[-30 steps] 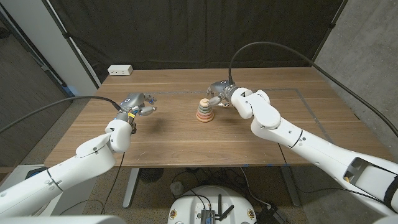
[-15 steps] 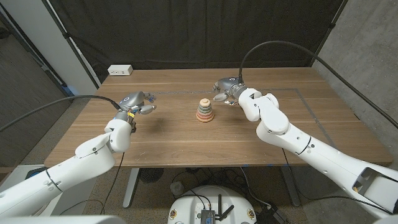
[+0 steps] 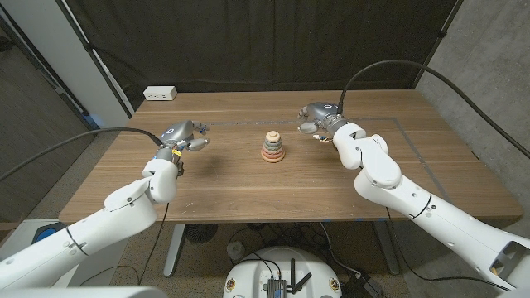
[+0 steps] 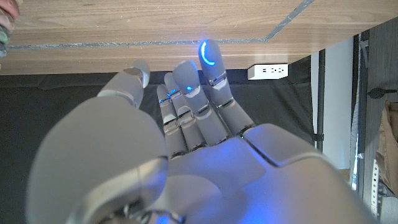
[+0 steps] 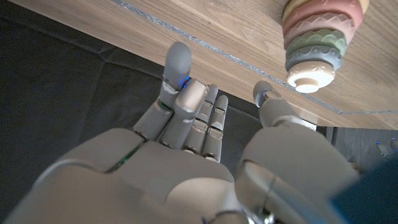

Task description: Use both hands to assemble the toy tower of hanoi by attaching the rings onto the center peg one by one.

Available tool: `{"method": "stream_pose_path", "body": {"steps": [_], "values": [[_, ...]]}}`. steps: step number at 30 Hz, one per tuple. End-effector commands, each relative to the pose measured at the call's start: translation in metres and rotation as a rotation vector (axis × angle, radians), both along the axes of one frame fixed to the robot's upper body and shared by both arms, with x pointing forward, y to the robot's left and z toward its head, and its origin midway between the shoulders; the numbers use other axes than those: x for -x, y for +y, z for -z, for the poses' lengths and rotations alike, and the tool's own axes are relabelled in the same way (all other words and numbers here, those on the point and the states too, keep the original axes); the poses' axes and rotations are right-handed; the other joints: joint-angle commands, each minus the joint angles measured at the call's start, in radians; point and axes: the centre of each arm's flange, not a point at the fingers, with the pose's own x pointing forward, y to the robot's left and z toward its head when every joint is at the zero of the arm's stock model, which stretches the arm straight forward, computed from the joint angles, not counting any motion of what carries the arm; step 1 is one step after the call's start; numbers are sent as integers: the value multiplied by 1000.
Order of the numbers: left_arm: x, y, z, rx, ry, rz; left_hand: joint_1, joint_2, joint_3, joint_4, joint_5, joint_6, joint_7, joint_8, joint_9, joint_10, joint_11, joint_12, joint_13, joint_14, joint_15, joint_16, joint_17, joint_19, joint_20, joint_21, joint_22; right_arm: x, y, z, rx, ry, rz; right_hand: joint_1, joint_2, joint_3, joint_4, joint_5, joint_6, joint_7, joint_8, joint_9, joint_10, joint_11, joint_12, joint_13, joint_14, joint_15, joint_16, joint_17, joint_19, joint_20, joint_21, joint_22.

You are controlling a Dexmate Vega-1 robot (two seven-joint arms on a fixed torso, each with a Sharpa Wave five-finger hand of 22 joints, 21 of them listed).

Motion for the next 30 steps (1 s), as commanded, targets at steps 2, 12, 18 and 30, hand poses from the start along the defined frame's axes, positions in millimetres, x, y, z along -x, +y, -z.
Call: {"method": "stream_pose_path", "body": {"steps": [2, 12, 18, 30], "values": [[-11, -8, -5, 58, -53, 56, -6, -4, 5, 0, -3, -10, 0, -3, 3, -6, 2, -4, 0, 8, -1, 3, 5, 6, -121, 4, 3, 8, -43, 12, -79, -57, 24, 6, 9, 9, -3, 8, -5, 1, 5, 7, -5, 2, -5, 1, 13, 1, 10, 4, 7, -55, 7, 3], [-11, -13, -9, 92, -89, 22, -2, -5, 6, 0, -4, -20, 4, -4, 2, -18, 9, -7, -3, 3, -1, 0, 3, 6, -121, 4, 2, 9, -62, 20, -72, -120, 86, 9, 9, 10, -3, 9, -3, -5, 8, 11, -7, 0, -5, 0, 15, 1, 12, 5, 5, -55, 7, 1], [-8, -10, -9, 82, -76, 19, -3, -6, 4, 1, -5, -15, 3, -1, 2, -14, 7, -5, -4, 4, -1, -1, 2, 6, -120, 4, 2, 6, -67, 29, -77, -130, 148, 11, 8, 11, -3, 9, 3, -10, 12, 13, -4, -1, -3, 0, 16, 1, 13, 5, 5, -55, 7, 0], [-7, -1, 8, 94, -57, 0, -6, -8, 1, 2, -6, -17, 2, 0, 2, -19, 6, -5, -6, 6, -1, 0, 2, 7, -121, 3, 0, -1, -92, 52, -162, -159, 194, 10, 4, 9, -2, 8, 14, -24, 20, 19, 7, -14, 2, 1, 16, 1, 13, 4, 4, -54, 10, 2]]}}
